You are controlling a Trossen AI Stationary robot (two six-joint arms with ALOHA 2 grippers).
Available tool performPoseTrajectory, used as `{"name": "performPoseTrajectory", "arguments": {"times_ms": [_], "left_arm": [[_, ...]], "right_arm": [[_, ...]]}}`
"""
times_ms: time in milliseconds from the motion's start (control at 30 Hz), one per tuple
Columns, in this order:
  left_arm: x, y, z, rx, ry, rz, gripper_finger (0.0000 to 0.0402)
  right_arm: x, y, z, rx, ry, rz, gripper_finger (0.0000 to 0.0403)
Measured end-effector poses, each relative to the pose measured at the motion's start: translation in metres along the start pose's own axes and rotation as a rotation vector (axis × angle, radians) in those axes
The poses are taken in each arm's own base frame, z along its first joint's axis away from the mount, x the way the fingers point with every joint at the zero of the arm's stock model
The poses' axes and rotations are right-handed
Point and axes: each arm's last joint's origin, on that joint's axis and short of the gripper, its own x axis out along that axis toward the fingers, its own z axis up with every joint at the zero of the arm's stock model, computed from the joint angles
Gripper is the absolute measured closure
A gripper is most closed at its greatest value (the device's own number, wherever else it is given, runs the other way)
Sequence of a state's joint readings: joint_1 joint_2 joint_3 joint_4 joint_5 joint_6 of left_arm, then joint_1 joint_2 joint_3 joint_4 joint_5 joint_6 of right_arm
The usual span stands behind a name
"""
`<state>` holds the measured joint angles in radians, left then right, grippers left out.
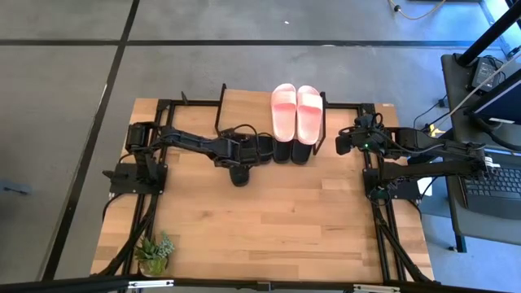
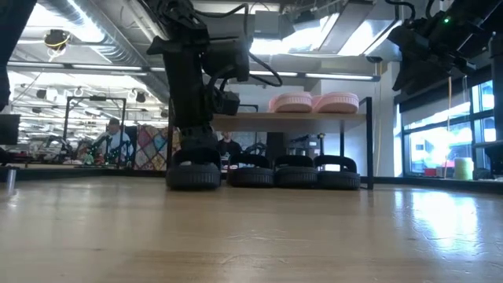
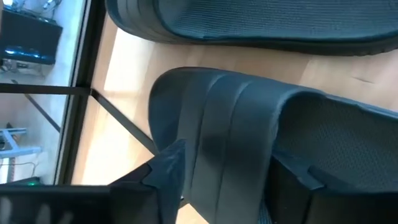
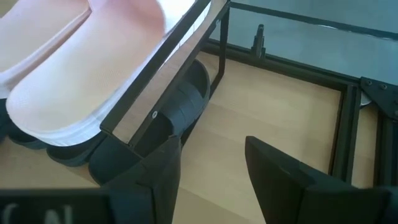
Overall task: Pick and place slides into the shelf
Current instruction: Put the black slide under the shelf
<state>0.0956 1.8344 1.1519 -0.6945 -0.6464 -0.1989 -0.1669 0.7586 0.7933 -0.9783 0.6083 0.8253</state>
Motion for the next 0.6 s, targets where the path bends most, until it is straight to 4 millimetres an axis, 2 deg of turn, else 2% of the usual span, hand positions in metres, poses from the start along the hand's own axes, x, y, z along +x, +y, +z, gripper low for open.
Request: {"name": "performPoseTrajectory", "arguments": {"times_ms": [133, 300, 500, 600], "left_arm": [[-0.003, -0.001, 0.000, 0.005, 0.004, -0.026, 0.0205], [-0.017, -0.004, 0.009, 0.015, -0.021, -0.041, 0.0198], [-0.054, -0.004, 0.021, 0.088, -0.002, -0.072, 0.0197], [-0.075, -0.008, 0.021, 0.143, 0.039, -0.177, 0.0197]], "right_arm": [[0.000, 0.000, 0.000, 0.001, 0.000, 0.000, 0.0224], [0.000, 0.000, 0.000, 0.003, 0.000, 0.000, 0.0224], [0.000, 0.000, 0.000, 0.007, 0.011, 0.010, 0.0224], [0.000, 0.001, -0.001, 0.006, 0.023, 0.021, 0.0224]]}}
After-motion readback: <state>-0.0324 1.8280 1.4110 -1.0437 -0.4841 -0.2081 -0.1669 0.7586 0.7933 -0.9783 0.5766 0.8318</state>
